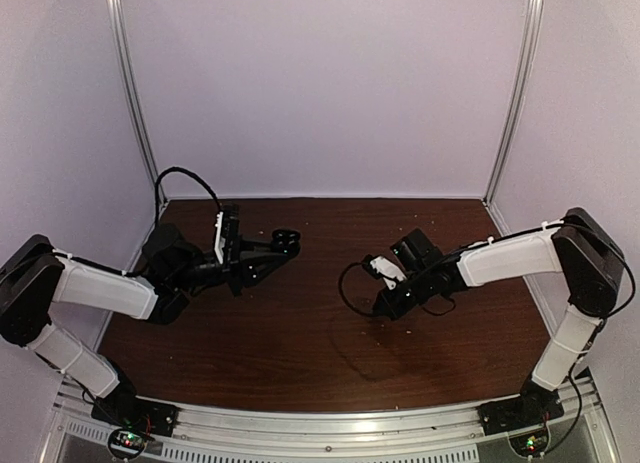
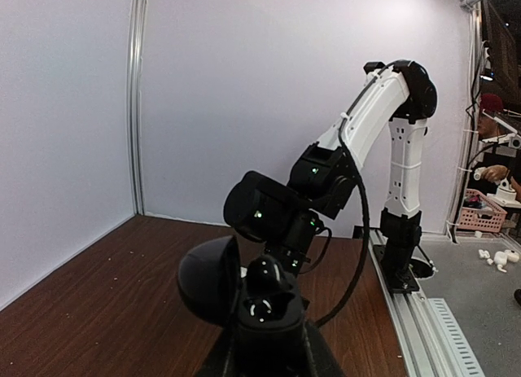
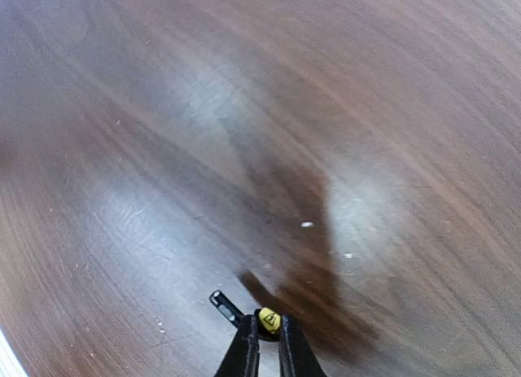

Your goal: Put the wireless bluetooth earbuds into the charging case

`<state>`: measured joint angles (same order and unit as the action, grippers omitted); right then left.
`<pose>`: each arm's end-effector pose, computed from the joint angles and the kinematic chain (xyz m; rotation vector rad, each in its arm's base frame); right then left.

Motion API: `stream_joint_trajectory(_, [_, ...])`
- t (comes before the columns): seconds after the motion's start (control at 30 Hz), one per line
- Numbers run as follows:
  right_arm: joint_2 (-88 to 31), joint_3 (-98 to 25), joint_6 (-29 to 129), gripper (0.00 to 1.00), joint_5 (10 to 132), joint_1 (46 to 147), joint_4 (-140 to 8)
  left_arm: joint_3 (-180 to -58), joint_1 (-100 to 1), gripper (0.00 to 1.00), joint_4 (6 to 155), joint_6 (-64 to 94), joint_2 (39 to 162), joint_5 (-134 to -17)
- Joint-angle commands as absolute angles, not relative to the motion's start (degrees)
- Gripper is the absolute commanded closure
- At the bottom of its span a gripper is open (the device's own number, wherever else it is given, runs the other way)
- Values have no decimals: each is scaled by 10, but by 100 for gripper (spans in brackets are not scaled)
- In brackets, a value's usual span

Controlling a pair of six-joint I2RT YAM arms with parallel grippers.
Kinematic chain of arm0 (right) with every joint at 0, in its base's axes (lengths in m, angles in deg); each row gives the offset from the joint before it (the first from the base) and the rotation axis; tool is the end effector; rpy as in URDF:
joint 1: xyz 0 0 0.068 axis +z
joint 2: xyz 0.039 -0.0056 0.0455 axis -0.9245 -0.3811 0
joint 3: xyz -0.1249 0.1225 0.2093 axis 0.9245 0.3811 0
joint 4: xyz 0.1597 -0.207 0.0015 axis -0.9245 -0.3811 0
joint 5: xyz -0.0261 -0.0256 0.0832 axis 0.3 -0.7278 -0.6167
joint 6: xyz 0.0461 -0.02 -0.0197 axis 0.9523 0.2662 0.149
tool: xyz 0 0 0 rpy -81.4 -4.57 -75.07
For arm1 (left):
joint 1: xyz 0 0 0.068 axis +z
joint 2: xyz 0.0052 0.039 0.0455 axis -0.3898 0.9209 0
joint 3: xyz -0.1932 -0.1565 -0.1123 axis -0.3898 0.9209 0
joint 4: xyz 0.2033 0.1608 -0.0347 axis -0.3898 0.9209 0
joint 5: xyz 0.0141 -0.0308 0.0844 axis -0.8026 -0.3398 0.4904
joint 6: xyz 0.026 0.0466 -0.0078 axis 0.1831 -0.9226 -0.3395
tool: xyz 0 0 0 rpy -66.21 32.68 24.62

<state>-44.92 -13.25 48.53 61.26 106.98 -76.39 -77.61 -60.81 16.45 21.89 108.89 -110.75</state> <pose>0.2477 0.2175 0.1545 -0.8897 2.4762 0.6854 0.2091 -0.1936 0.2388 0.9187 1.2418 -1.3030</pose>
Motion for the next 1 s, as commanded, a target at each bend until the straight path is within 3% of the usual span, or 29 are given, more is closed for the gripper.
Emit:
stream_joint_trajectory(0.0, [-484, -160, 458, 89, 653, 1107, -798, -787, -605, 100, 147, 210, 1094, -1105])
stream_joint_trajectory(0.1, [-490, -170, 454, 88, 664, 1115, -807, -787, -605, 100, 147, 211, 1093, -1106])
stream_joint_trajectory(0.27, [-482, -185, 463, 73, 672, 1118, -812, -784, -605, 100, 145, 211, 1092, -1105])
stream_joint_trajectory(0.4, [-474, -188, 487, 69, 673, 1118, -809, -782, -605, 100, 144, 212, 1090, -1103])
stream_joint_trajectory(0.97, [-463, -139, 678, 68, 641, 1126, -760, -778, -604, 100, 133, 215, 1087, -1103])
